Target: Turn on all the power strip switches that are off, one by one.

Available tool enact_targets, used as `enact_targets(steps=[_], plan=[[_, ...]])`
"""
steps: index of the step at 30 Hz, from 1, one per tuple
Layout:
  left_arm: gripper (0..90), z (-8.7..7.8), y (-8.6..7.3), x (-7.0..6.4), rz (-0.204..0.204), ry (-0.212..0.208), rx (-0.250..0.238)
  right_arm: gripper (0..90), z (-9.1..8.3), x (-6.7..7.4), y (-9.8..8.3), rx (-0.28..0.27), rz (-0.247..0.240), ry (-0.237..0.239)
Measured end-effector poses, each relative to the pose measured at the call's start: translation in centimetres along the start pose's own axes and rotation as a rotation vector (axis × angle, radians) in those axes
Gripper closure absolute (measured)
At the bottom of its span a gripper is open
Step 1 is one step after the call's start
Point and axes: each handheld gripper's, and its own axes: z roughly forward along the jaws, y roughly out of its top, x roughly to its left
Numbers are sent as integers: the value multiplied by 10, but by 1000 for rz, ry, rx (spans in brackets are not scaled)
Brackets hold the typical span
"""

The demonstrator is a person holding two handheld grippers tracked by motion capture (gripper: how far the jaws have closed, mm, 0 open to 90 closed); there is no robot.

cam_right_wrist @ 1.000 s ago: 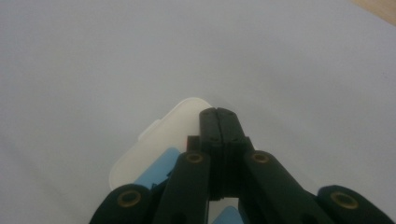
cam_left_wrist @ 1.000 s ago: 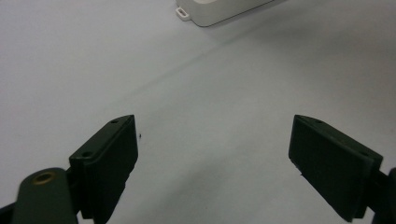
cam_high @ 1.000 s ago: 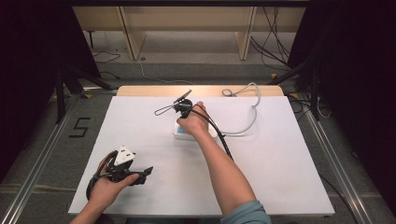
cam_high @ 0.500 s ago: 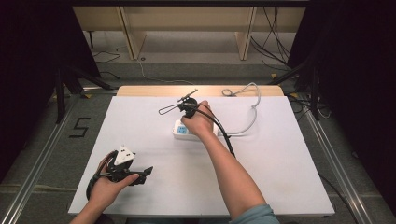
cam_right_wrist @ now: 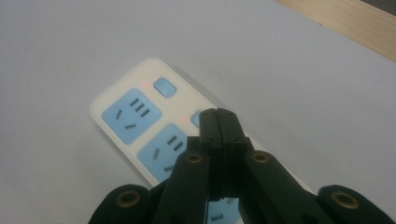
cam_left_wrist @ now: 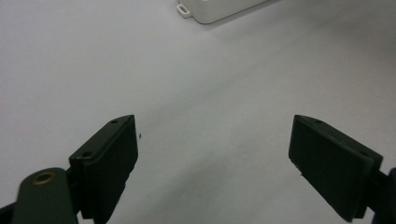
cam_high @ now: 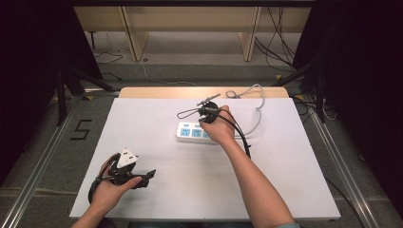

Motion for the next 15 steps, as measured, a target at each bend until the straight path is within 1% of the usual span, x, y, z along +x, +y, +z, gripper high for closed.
enact_targets(steps=[5, 7, 12, 13, 15], plan=[[155, 0, 0, 0, 0, 1, 3, 900, -11, -7, -14, -6, 6, 4], [155, 0, 0, 0, -1, 2, 3, 900, -15, -8, -19, -15, 5, 5], [156, 1, 0, 0, -5, 2, 3, 900, -24, -11, -30, -16, -1, 11], [156, 1, 0, 0, -7, 2, 0, 885, -25, -11, -31, -16, 3, 12], [156, 1, 0, 0, -7, 3, 0, 882, -27, -11, -35, -15, 1, 13]])
